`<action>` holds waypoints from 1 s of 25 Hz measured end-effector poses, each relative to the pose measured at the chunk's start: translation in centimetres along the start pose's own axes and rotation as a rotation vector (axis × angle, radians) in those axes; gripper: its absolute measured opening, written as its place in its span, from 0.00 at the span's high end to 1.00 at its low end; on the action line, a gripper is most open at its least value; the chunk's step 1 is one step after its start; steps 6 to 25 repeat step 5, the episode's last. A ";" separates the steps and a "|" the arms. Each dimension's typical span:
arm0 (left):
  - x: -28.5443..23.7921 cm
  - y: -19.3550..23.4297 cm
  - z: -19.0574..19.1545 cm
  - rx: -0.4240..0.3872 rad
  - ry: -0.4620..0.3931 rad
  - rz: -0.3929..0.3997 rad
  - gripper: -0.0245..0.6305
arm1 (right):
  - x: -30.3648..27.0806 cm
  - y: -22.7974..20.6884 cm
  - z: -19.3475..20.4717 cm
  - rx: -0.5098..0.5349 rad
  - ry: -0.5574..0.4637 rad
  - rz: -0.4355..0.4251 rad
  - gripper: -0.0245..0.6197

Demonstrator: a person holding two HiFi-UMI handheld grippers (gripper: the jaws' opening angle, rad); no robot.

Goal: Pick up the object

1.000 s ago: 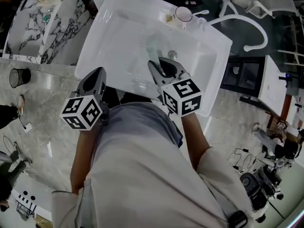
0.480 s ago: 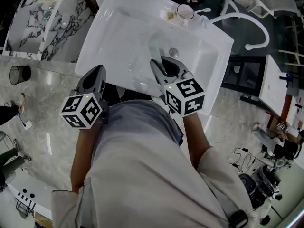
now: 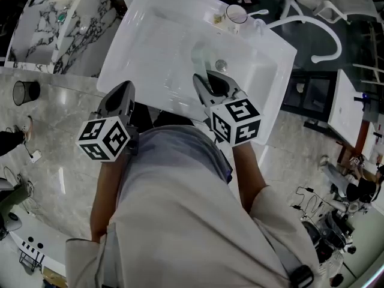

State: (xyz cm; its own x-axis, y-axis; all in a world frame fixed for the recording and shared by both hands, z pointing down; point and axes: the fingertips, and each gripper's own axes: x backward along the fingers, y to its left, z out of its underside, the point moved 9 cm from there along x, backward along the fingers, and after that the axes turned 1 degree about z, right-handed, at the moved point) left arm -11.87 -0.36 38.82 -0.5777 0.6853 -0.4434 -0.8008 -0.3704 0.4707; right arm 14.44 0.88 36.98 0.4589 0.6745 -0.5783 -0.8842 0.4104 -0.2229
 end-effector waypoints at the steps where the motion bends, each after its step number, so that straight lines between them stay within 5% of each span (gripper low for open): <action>1: 0.0 0.0 0.0 -0.001 0.000 0.001 0.96 | 0.0 0.0 0.0 -0.001 0.000 0.001 0.85; 25: 0.4 0.2 0.0 -0.002 -0.001 0.003 0.96 | 0.0 0.2 0.0 -0.005 -0.002 0.007 0.85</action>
